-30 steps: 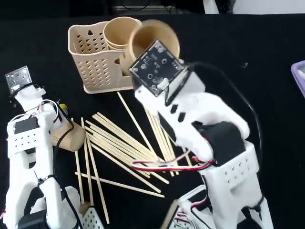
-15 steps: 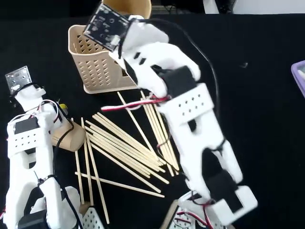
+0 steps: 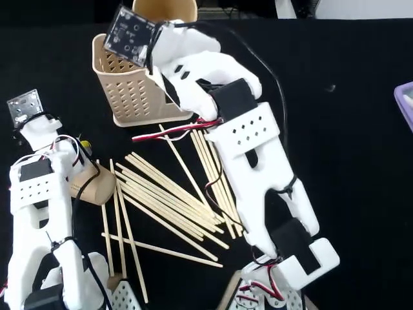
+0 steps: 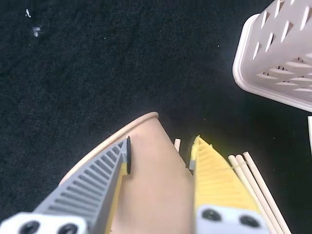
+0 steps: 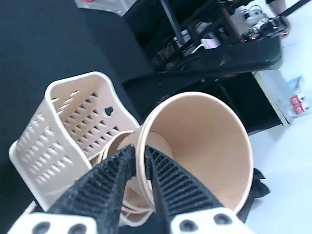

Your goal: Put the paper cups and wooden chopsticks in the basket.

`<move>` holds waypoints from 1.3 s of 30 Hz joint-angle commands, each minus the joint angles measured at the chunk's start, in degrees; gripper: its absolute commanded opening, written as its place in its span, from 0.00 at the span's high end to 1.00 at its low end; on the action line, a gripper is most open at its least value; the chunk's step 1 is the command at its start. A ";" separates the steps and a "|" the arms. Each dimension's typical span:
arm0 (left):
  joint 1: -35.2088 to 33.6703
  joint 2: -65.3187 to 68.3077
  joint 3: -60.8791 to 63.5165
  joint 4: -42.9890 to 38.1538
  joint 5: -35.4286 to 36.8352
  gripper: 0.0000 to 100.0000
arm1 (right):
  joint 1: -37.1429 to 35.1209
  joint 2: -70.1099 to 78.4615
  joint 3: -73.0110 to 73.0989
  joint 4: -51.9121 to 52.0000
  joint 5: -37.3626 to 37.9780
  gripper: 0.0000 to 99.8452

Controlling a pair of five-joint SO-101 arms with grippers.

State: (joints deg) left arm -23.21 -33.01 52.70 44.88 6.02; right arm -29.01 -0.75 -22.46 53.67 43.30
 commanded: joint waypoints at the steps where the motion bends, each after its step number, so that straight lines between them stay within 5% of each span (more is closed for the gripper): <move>1: -0.57 0.44 1.63 0.09 0.35 0.78 | 1.85 -0.31 -3.65 0.35 -8.18 0.87; 5: -0.57 0.44 1.71 0.09 0.35 0.78 | 2.90 -0.84 -3.82 0.00 -13.89 0.81; 17: -0.57 0.44 1.71 0.09 0.35 0.78 | 3.87 -0.84 -7.16 5.01 -14.42 0.97; 31: -0.57 0.35 1.45 0.18 0.35 0.78 | 0.79 -11.30 -7.34 46.33 -14.59 0.99; 39: -0.40 0.35 -2.07 6.95 0.26 0.78 | 0.00 -26.95 18.59 35.52 -26.11 0.99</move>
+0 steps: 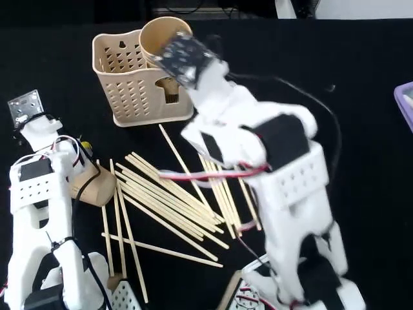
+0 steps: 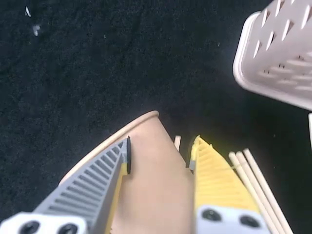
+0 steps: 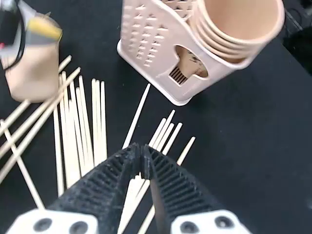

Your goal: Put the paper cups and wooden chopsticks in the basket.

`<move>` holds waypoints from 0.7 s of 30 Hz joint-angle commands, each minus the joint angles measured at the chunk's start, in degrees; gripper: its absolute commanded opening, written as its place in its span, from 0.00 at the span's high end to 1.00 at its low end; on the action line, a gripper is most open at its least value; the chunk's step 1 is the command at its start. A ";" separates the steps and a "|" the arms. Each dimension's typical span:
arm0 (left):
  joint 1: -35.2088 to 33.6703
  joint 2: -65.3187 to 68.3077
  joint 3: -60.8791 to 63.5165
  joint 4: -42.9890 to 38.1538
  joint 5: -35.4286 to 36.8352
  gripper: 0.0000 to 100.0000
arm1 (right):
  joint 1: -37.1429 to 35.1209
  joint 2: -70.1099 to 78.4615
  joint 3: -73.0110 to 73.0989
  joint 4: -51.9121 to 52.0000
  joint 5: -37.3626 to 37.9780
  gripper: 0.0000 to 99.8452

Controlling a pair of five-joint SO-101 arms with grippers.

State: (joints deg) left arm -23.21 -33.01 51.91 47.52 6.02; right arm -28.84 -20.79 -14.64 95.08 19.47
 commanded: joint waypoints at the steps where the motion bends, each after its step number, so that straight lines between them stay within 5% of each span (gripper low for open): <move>1: -0.40 0.35 -2.33 5.71 0.09 0.78 | -0.09 -8.57 16.84 -9.32 -2.46 0.99; 9: -0.13 0.44 -7.78 13.71 -11.25 0.78 | 0.18 -18.24 61.41 -43.78 -2.73 0.98; 15: -0.40 0.88 -9.36 15.03 -19.60 0.78 | 0.18 -18.07 74.51 -57.41 -6.15 0.98; 21: -2.24 0.44 -20.53 26.55 -20.66 0.78 | 0.09 -17.27 80.92 -66.64 -7.74 0.98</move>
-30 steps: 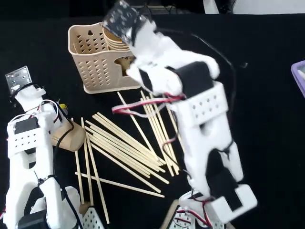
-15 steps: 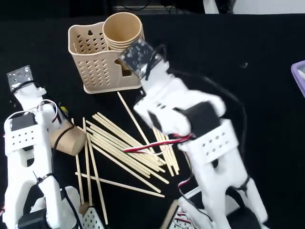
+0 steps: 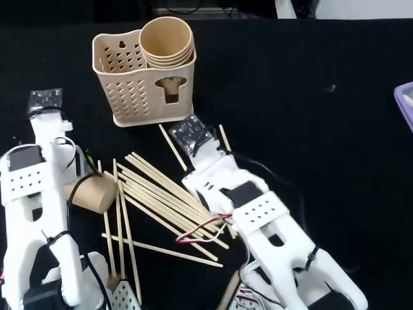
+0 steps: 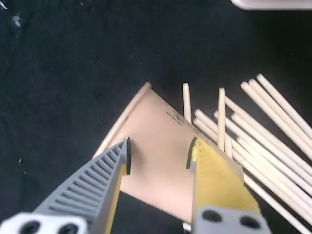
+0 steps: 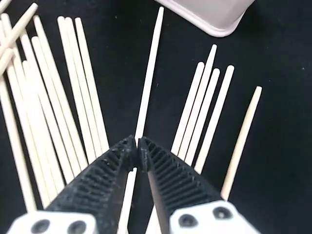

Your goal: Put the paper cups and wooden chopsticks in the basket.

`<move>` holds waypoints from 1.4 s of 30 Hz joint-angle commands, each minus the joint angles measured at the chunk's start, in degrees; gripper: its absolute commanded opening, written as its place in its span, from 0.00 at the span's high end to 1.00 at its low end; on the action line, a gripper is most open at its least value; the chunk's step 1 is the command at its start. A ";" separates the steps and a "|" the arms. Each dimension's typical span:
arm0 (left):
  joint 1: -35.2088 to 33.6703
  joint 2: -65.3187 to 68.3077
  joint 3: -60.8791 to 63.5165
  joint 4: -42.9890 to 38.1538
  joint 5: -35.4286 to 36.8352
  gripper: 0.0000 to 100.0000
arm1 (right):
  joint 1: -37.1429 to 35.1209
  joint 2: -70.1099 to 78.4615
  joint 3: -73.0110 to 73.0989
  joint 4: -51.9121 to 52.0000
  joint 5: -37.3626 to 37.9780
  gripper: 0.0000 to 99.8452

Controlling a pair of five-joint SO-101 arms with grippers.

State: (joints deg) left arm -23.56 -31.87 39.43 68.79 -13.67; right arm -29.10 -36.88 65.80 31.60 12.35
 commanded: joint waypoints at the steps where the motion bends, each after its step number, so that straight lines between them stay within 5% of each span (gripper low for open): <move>1: -2.86 -0.26 -10.95 8.18 -1.93 0.77 | 0.35 -1.19 0.57 -3.16 -0.44 0.98; 11: -17.63 2.20 -20.18 13.98 -25.58 0.69 | 0.35 -1.19 1.01 -3.16 -0.44 0.98; 21: -16.40 18.02 -18.59 5.45 -36.04 0.69 | 0.35 -1.19 1.10 -3.16 -0.44 0.98; 28: -9.36 21.19 -18.24 14.24 -46.77 0.69 | 0.44 -1.19 1.10 -3.25 -0.44 0.98; 36: -4.35 21.19 -18.77 20.57 -49.85 0.69 | 0.44 -1.19 1.10 -3.25 -0.35 0.98; 42: -5.58 21.19 -23.60 20.57 -42.46 0.69 | 0.44 -1.19 1.10 -3.25 -0.35 0.98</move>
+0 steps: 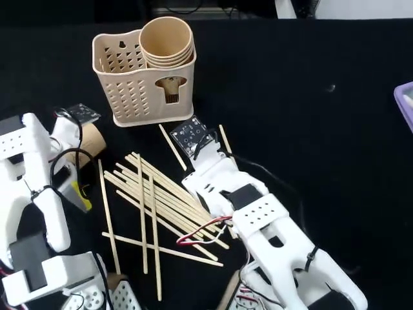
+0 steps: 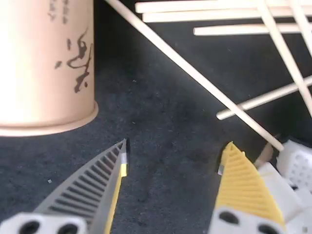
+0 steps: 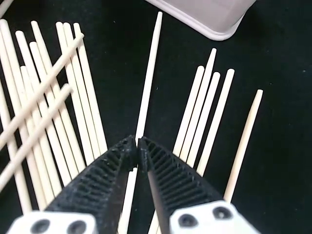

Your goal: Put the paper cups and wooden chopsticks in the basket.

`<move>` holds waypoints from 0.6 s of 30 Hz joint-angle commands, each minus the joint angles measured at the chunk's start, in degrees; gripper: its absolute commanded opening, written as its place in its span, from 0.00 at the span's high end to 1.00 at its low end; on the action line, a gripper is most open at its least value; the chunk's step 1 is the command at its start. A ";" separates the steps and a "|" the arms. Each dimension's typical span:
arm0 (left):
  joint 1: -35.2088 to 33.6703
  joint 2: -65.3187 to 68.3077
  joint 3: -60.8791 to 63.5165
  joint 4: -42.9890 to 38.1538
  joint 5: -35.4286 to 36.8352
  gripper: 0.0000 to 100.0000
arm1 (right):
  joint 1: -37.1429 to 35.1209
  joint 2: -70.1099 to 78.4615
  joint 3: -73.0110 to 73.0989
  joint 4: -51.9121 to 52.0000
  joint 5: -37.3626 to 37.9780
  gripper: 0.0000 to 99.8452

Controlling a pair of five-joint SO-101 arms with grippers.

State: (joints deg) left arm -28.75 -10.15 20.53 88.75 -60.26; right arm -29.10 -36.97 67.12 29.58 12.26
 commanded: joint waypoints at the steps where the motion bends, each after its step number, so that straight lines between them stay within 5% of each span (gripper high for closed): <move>1: -0.40 -0.53 -5.85 0.62 6.24 0.69 | 0.44 -1.10 -0.22 -1.23 -0.26 0.98; 12: -3.91 0.18 -13.41 -0.44 31.56 0.69 | 0.44 -1.10 -0.22 -1.23 -0.26 0.98; 18: -3.91 0.00 -0.40 -17.49 41.93 0.69 | 0.44 -1.10 -0.22 -1.23 -0.26 0.98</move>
State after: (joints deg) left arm -32.35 -9.10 16.40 78.90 -23.25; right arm -29.10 -36.97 67.12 29.58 12.26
